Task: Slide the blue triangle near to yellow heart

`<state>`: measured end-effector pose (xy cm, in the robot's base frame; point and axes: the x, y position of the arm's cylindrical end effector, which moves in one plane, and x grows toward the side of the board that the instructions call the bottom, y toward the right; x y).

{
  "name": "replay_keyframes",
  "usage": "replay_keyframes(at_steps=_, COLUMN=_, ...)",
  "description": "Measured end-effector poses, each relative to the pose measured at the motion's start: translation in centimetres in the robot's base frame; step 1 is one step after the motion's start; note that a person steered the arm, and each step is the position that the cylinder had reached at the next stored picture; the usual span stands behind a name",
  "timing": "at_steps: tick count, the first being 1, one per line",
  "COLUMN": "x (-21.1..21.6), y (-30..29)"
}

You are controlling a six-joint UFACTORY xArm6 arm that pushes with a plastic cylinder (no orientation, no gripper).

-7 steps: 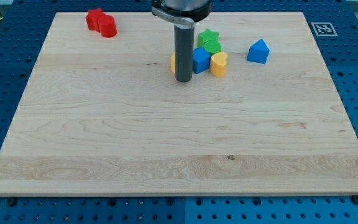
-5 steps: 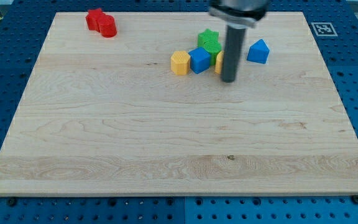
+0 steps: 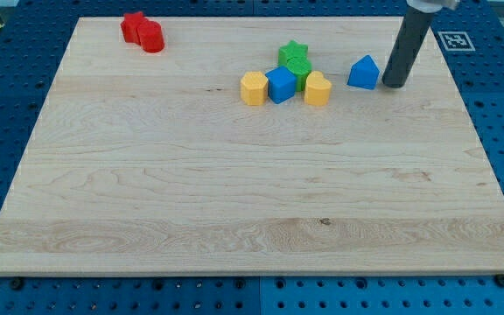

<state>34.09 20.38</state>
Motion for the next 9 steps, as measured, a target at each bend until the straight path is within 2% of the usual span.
replay_keyframes(at_steps=1, x=-1.4, y=0.0)
replay_keyframes(at_steps=3, x=-1.3, y=-1.1)
replay_keyframes(at_steps=6, x=0.3, y=-11.7)
replay_keyframes(at_steps=9, x=0.3, y=-12.3)
